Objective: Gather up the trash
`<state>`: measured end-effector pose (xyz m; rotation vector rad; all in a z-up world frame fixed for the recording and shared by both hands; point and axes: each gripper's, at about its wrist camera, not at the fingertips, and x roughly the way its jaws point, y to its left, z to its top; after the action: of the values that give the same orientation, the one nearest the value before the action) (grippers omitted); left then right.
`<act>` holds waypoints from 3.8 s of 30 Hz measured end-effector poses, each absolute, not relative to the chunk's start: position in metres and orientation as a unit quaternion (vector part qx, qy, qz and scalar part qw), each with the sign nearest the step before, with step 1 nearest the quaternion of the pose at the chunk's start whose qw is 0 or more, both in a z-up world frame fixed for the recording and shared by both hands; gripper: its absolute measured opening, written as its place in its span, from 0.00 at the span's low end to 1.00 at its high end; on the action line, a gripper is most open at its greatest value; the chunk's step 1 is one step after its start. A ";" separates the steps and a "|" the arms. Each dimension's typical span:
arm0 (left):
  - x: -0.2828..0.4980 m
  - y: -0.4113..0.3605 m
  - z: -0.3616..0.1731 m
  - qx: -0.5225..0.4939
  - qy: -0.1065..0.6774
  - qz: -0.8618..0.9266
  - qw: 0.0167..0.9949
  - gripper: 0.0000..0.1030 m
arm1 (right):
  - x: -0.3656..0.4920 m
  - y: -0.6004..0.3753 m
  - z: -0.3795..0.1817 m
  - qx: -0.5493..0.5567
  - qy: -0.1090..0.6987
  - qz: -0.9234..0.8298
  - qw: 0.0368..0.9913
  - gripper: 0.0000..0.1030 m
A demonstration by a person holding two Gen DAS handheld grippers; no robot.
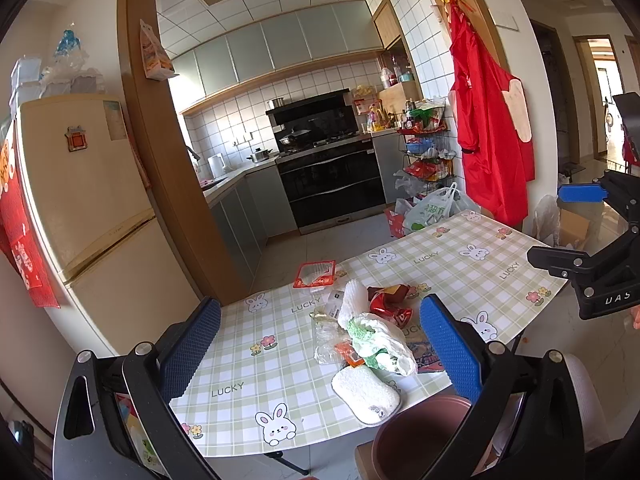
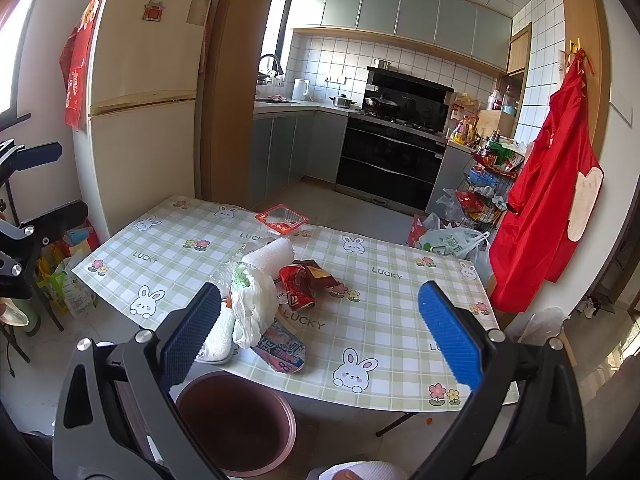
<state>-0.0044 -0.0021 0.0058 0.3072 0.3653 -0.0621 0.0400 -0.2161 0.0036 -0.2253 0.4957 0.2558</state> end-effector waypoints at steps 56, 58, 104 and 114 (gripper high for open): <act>-0.005 0.009 0.002 0.149 0.190 -0.024 0.970 0.95 | 0.035 -0.228 0.001 -0.108 0.248 0.120 0.955 0.95; -0.005 0.008 0.002 0.149 0.190 -0.023 0.970 0.95 | 0.036 -0.227 0.002 -0.108 0.249 0.122 0.955 0.95; 0.080 0.087 -0.212 -0.001 0.344 0.000 0.939 0.95 | 0.128 -0.214 -0.199 -0.026 0.373 0.177 0.910 0.95; 0.093 0.099 -0.231 -0.035 0.370 0.005 0.928 0.95 | 0.174 -0.163 -0.256 -0.156 0.425 0.265 0.851 0.94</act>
<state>0.0929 0.0990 -0.2313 -0.0726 0.7581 0.0096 0.1741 -0.1627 -0.2560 -0.3291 0.8956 0.5590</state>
